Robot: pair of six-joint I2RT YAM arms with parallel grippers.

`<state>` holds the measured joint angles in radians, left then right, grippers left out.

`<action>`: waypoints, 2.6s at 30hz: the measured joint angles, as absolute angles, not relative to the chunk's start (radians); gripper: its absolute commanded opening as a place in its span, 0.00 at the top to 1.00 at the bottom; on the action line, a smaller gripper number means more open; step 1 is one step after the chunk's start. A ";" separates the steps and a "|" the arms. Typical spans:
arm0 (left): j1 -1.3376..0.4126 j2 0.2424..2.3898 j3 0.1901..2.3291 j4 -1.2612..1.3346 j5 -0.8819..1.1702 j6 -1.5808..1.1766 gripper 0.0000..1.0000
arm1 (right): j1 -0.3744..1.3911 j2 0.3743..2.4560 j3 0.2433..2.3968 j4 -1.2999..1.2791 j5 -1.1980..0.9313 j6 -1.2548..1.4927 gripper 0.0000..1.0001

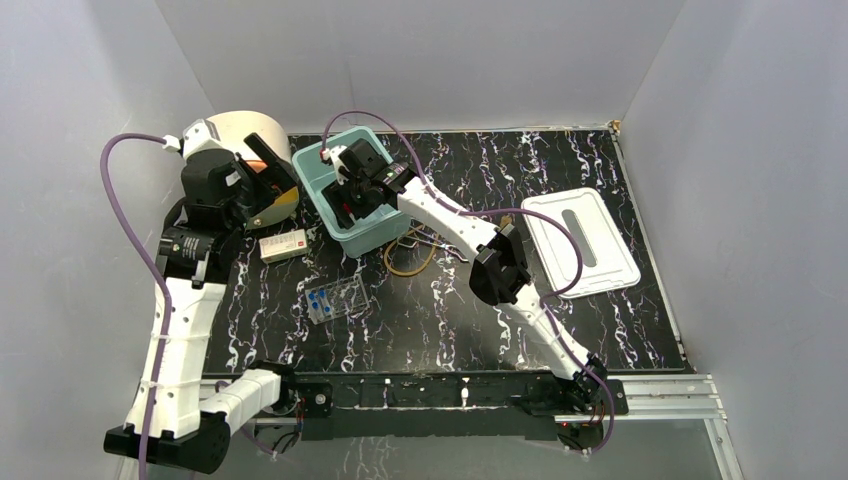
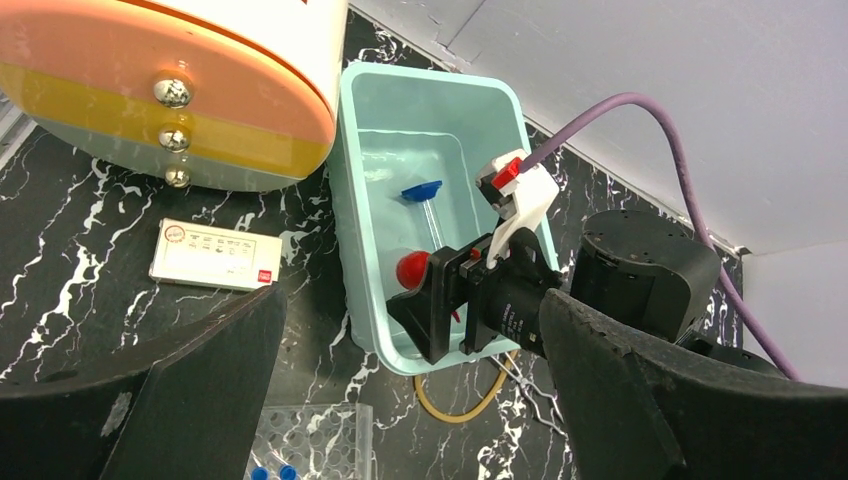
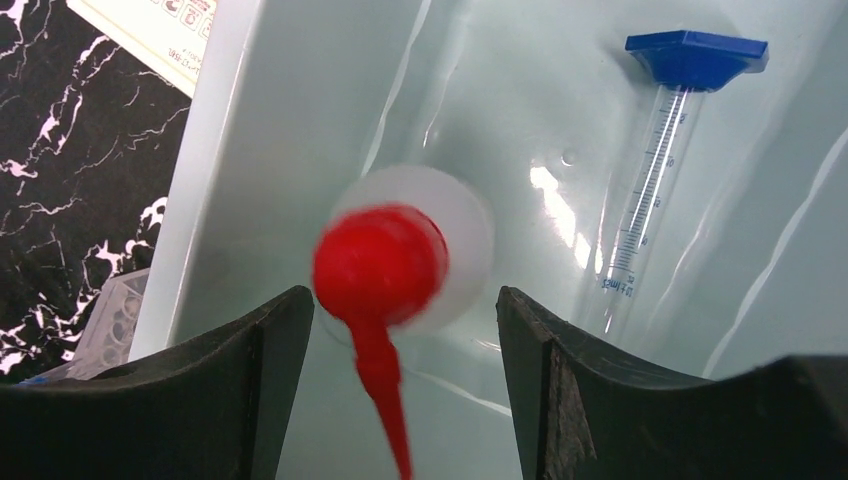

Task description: Organize the chemistry lab equipment

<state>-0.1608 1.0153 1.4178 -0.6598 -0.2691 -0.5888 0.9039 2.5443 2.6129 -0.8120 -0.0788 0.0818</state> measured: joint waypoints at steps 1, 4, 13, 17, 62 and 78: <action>-0.161 1.016 1.418 -0.660 -0.268 -0.590 0.02 | 0.904 2.544 2.613 -0.816 -0.080 0.088 0.23; -0.161 1.018 1.418 -0.660 -0.264 -0.591 0.02 | 0.904 2.540 2.613 -0.818 -0.082 0.109 0.24; -0.161 1.016 1.417 -0.656 -0.241 -0.594 0.02 | 0.904 2.407 2.573 -0.812 -0.066 0.186 0.23; -0.161 1.005 1.416 -0.649 -0.221 -0.590 0.02 | 0.904 2.283 2.495 -0.772 -0.035 0.198 0.24; -0.161 0.969 1.289 -0.510 -0.016 -0.621 0.02 | 0.511 1.656 1.082 -0.594 0.289 0.640 0.61; -0.161 0.967 1.283 -0.522 -0.019 -0.621 0.02 | 0.511 1.715 1.049 -0.522 0.247 0.579 0.69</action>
<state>-0.1608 0.9672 1.2835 -0.5224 -0.0193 -0.6209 0.5106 1.7149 1.0489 -0.5217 0.2474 0.5785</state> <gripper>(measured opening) 0.983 0.343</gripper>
